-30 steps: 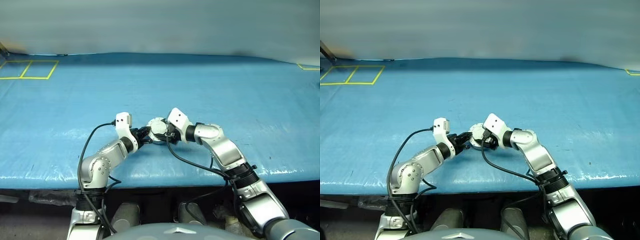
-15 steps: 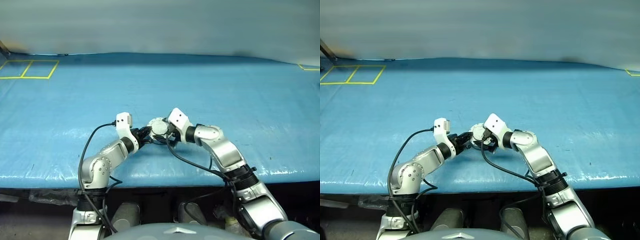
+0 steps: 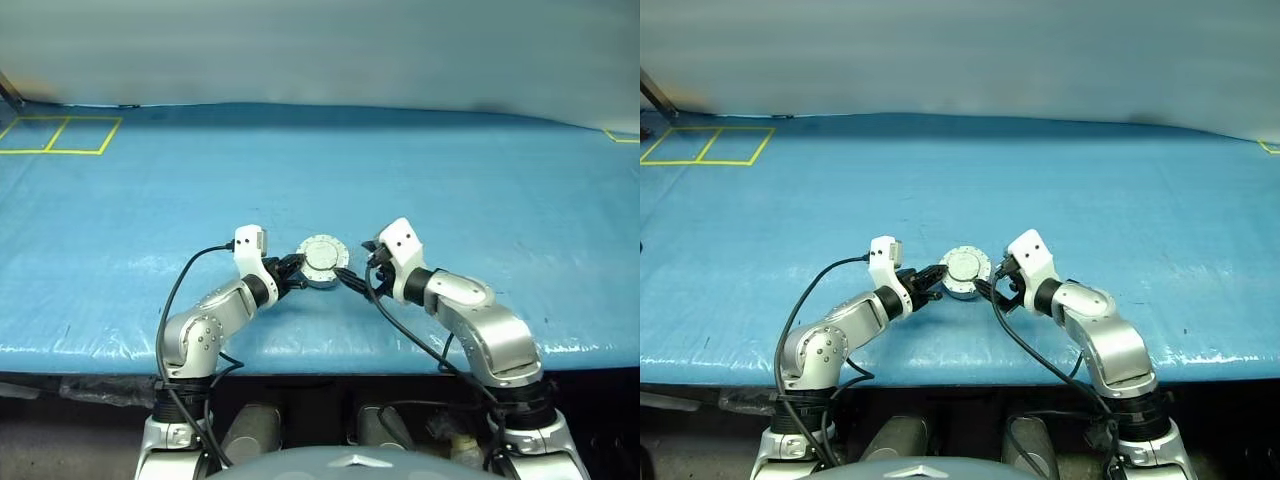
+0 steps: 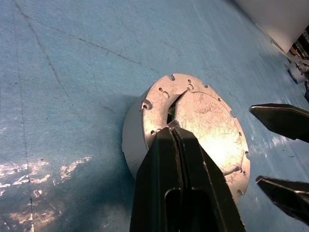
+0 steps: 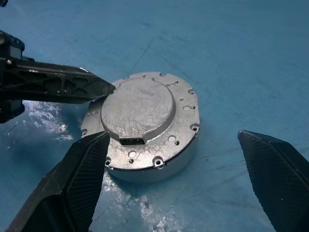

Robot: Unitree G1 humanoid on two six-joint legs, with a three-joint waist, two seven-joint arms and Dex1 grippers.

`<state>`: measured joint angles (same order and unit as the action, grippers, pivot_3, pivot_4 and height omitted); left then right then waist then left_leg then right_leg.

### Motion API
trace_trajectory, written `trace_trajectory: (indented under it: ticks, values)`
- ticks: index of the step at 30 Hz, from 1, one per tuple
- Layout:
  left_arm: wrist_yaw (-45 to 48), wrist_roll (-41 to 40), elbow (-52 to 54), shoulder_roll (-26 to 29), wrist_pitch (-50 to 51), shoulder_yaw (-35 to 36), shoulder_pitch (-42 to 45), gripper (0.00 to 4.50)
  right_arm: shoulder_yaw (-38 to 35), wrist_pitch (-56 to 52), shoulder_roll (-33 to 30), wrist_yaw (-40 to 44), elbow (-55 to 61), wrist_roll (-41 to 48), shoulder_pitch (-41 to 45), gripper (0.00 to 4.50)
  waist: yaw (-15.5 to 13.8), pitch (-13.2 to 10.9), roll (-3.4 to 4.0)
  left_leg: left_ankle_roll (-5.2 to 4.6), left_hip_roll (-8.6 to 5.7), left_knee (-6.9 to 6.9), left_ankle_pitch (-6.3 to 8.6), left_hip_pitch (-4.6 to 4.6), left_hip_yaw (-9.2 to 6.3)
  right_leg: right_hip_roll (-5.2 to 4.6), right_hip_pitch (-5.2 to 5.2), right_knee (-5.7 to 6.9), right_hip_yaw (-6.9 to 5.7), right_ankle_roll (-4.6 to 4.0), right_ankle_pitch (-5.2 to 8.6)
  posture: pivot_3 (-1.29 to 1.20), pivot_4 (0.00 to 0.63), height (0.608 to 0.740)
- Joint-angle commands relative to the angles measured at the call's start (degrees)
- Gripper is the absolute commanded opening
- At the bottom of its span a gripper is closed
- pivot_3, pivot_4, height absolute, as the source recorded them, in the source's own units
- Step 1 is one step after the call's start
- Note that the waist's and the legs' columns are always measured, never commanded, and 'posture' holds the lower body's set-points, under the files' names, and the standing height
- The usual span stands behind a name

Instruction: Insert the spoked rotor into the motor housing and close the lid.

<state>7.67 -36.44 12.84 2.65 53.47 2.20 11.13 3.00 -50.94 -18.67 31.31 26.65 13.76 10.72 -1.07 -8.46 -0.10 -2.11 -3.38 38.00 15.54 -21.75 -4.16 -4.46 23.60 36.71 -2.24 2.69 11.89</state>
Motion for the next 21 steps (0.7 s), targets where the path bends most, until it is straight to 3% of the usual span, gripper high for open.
trace_trajectory:
  ticks: [1, 7, 12, 21]
  values:
    - [0.6, 0.8, 0.0, 0.1, 0.3, -1.3, -0.4, 0.00, -7.2, -6.6, 5.6, -4.3, 4.9, 6.8, -1.0, 4.47, -0.1, 0.0, -0.01, -0.11, 0.00, 0.00, 0.06, 0.00, -0.01, 0.01, 0.00, 0.00, -0.01, 0.01, 0.00, 0.00, 0.150, 0.740]
    - [1.3, 1.4, -0.3, 0.0, -0.5, -2.0, -0.2, 0.00, -21.1, -15.8, 22.1, -15.3, 1.3, 15.4, -1.1, 4.47, -0.2, 0.0, 0.03, -0.13, -0.03, -0.04, 0.07, -0.04, -0.09, 0.02, 0.04, 0.00, -0.04, -0.29, -0.13, 0.00, 0.150, 0.740]
    - [1.7, 2.0, -0.5, -0.1, -0.8, -2.1, -0.1, 0.00, -25.8, -16.5, 30.5, -21.6, -3.2, 20.9, 0.4, 4.47, -0.1, -0.1, 0.14, -0.17, -0.11, -0.07, 0.08, -0.04, -0.08, 0.11, 0.04, -0.03, -0.05, -0.28, -0.12, 0.00, 0.150, 0.740]
    - [2.2, 2.9, -0.3, -0.4, -1.1, -2.0, -0.9, 0.00, -28.6, -17.0, 34.0, -28.6, -9.5, 34.5, 1.8, 4.47, 0.3, -0.1, 0.19, -0.18, -0.06, -0.12, 0.07, -0.04, -0.09, 0.18, 0.06, 0.02, -0.07, -0.34, -0.09, 0.00, 0.150, 0.740]
